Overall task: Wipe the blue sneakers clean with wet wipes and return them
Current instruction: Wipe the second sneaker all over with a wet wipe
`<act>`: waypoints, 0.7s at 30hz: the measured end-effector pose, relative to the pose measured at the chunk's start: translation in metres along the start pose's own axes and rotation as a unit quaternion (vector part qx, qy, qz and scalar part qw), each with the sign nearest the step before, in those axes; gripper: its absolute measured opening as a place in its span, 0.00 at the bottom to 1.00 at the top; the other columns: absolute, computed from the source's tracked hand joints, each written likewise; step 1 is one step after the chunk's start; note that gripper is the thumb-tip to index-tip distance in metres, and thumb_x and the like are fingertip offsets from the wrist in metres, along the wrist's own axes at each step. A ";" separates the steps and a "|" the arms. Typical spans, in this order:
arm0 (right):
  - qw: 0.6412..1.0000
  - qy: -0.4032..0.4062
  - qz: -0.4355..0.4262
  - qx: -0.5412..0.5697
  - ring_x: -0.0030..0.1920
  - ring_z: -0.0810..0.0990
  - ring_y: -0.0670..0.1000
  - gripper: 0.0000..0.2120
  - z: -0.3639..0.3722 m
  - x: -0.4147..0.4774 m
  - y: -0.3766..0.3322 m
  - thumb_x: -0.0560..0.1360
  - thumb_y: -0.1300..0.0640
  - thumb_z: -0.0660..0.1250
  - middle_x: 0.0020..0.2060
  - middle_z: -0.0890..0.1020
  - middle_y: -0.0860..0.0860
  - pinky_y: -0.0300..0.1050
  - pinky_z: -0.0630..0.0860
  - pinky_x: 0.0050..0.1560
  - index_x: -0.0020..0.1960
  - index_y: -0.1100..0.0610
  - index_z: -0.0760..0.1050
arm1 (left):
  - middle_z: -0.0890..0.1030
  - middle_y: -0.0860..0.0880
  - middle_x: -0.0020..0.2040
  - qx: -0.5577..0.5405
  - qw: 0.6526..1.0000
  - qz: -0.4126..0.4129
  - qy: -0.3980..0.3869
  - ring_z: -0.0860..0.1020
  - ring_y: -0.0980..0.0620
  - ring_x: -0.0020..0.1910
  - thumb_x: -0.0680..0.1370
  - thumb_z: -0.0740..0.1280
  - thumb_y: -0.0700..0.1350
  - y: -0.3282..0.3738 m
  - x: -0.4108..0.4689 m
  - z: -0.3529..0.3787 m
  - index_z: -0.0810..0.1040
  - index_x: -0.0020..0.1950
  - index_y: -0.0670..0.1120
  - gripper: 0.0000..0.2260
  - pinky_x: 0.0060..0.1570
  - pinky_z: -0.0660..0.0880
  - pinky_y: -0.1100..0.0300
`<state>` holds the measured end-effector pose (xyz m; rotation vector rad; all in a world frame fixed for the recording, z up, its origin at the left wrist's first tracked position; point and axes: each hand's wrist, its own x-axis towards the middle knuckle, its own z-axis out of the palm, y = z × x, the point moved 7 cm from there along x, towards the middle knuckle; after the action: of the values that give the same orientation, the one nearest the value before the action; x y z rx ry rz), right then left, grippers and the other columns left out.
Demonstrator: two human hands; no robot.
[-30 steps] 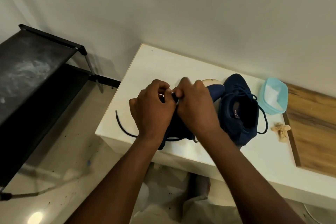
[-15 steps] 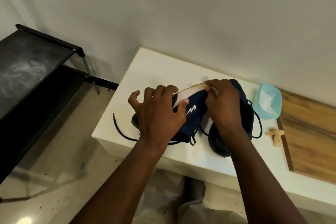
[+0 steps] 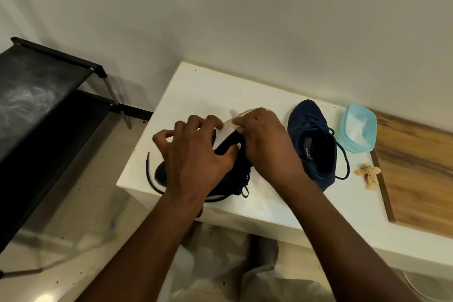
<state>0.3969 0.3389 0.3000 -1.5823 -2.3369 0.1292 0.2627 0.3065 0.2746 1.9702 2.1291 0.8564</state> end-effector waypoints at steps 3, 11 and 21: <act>0.996 0.051 0.073 -0.004 0.38 0.77 0.54 0.10 -0.020 0.011 0.034 0.75 0.66 0.62 0.35 0.78 0.52 0.42 0.71 0.36 0.43 0.58 0.81 | 0.81 0.54 0.54 0.003 1.000 0.000 -0.004 0.77 0.51 0.53 0.71 0.68 0.69 -0.002 -0.001 -0.003 0.76 0.58 0.57 0.22 0.58 0.62 0.48; 1.000 0.018 0.008 0.019 0.46 0.76 0.55 0.13 -0.012 0.005 -0.002 0.73 0.67 0.64 0.44 0.81 0.57 0.47 0.73 0.46 0.53 0.59 0.84 | 0.80 0.53 0.52 -0.057 0.998 0.002 0.008 0.78 0.51 0.50 0.73 0.66 0.64 0.005 0.005 0.002 0.76 0.54 0.53 0.18 0.58 0.65 0.48; 0.998 0.051 0.025 0.018 0.46 0.75 0.55 0.16 -0.011 0.005 0.004 0.73 0.67 0.64 0.44 0.81 0.56 0.46 0.70 0.45 0.55 0.57 0.84 | 0.79 0.52 0.54 -0.035 0.999 -0.007 0.005 0.77 0.51 0.52 0.74 0.66 0.64 0.009 0.004 0.004 0.77 0.61 0.56 0.20 0.56 0.67 0.49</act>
<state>0.4020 0.3437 0.3106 -1.5923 -2.2065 0.0982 0.2719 0.3114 0.2768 1.9174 2.0861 0.9286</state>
